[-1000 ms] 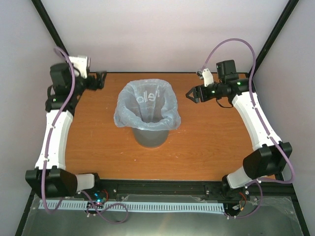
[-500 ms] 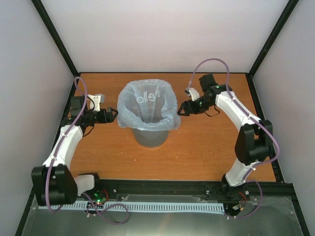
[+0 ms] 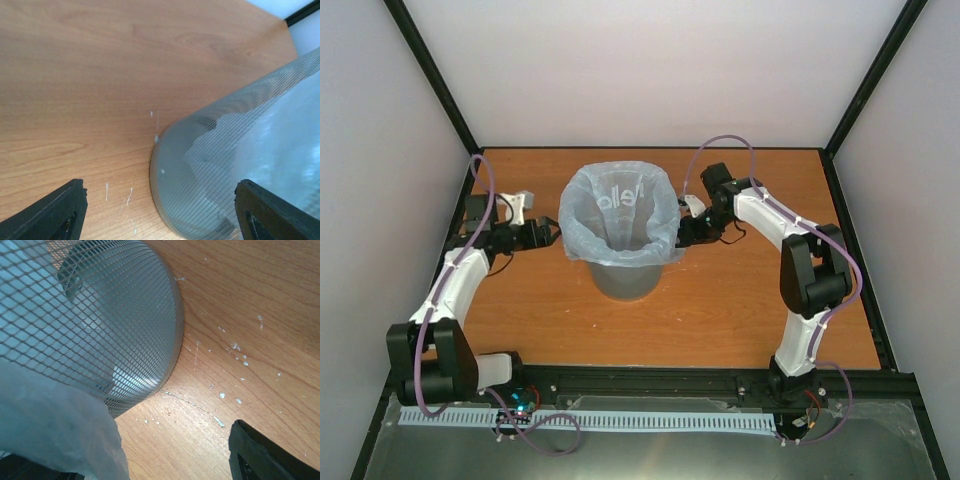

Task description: Put the trash bags into the trash bin

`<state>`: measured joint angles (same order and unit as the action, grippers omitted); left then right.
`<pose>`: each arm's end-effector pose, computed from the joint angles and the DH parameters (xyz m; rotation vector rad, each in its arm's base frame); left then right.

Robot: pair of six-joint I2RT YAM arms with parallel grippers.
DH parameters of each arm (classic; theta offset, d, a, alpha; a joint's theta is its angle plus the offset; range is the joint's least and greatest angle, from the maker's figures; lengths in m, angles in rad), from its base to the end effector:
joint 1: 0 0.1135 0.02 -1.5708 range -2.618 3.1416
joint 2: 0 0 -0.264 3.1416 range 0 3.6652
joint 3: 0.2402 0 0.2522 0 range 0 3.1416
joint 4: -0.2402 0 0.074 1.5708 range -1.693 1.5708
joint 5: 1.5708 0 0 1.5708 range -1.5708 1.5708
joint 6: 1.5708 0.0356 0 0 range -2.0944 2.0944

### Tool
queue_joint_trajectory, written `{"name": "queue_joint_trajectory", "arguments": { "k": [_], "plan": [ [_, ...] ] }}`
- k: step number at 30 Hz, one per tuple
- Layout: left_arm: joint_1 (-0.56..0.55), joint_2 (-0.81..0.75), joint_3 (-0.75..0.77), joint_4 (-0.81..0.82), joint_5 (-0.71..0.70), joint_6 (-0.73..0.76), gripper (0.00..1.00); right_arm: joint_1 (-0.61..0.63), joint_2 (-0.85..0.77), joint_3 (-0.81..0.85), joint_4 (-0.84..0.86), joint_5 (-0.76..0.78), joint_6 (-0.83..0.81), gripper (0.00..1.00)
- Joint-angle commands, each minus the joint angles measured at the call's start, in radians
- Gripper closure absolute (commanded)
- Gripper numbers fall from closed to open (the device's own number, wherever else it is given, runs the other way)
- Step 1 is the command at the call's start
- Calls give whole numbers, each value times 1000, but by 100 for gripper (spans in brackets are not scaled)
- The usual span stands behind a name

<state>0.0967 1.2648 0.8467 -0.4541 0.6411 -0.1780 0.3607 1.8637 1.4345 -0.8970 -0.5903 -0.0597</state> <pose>0.2555 0.0034 0.2421 -0.0403 2.3693 -0.8152 0.3383 0.1488 0.2184 -0.6997 2.7686 0.9104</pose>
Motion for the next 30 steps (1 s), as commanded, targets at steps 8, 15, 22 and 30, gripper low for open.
{"name": "queue_joint_trajectory", "arguments": {
  "k": [8, 15, 22, 30],
  "plan": [
    [54, -19, 105, -99, 281, 23, 20, 8, -1, 36, 22, 8, 12, 27],
    [48, -8, 36, -102, 333, 21, 23, 7, -3, 40, 25, 12, 12, 27],
    [34, 131, -8, -50, 232, 18, 27, 7, 2, 41, 26, 19, 12, 27],
    [-30, 235, -17, -40, 161, 33, 27, 24, 28, 20, 22, 48, 2, 28]
  ]
}}
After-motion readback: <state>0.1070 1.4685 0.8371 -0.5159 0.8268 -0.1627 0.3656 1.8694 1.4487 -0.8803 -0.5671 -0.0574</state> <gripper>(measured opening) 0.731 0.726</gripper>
